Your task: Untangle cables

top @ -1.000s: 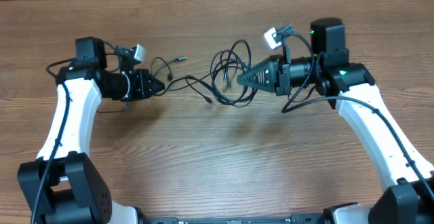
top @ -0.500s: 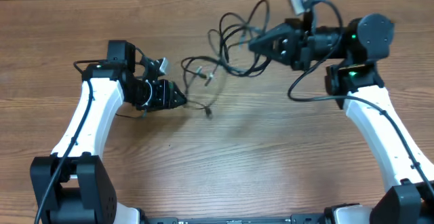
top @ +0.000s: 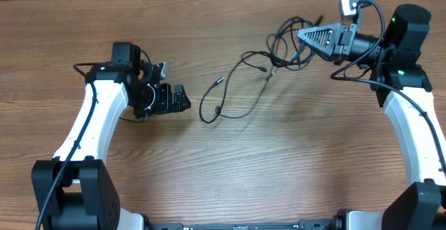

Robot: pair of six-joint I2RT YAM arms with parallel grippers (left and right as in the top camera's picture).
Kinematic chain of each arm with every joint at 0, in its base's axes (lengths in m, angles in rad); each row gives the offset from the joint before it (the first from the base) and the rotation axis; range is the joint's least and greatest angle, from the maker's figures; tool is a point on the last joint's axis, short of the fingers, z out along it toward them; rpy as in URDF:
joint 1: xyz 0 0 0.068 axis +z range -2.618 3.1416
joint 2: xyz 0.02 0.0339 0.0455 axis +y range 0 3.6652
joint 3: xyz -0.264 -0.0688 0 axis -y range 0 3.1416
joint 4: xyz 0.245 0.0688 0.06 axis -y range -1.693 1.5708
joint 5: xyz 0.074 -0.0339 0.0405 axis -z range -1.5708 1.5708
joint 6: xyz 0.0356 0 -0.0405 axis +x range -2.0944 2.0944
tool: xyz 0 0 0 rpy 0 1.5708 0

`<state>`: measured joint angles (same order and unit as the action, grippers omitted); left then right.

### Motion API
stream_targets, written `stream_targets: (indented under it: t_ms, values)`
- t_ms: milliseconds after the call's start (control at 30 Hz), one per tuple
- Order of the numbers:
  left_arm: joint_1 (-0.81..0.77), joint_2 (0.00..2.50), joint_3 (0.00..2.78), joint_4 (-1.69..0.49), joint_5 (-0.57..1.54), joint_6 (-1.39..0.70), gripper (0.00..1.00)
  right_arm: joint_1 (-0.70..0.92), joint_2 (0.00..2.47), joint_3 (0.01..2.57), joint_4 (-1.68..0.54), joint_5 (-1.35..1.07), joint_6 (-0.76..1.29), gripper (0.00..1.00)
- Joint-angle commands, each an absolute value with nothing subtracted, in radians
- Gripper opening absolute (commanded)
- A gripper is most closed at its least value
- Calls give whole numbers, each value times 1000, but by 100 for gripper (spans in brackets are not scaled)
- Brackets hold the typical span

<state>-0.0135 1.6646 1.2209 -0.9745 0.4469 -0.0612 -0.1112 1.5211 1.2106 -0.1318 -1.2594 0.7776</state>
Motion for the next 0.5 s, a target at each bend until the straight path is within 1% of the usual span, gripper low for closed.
stream_targets:
  t_ms: [0,33,133,233,333,467]
  values:
    - [-20,1660,1213,-977,418,-87,100,-102,1499,1225,-338,-1105,568,4]
    - [-20,1660,1213,-977,418,-89,99,-99,1499,1225,-441,-1046,517,4]
    - [-20,1660,1213,-977,418,-91,100,-88,1499,1223,-640,-895,432,4]
    - [-20,1660,1213,-976,418,-91,100,-51,1499,1216,-807,-702,410,4]
    - [-20,1660,1213,-976,418,-94,100,6,1499,1193,-868,-614,410,4]
    - [-20,1660,1213,-973,418,-108,100,93,1499,1158,-872,-577,411,4]
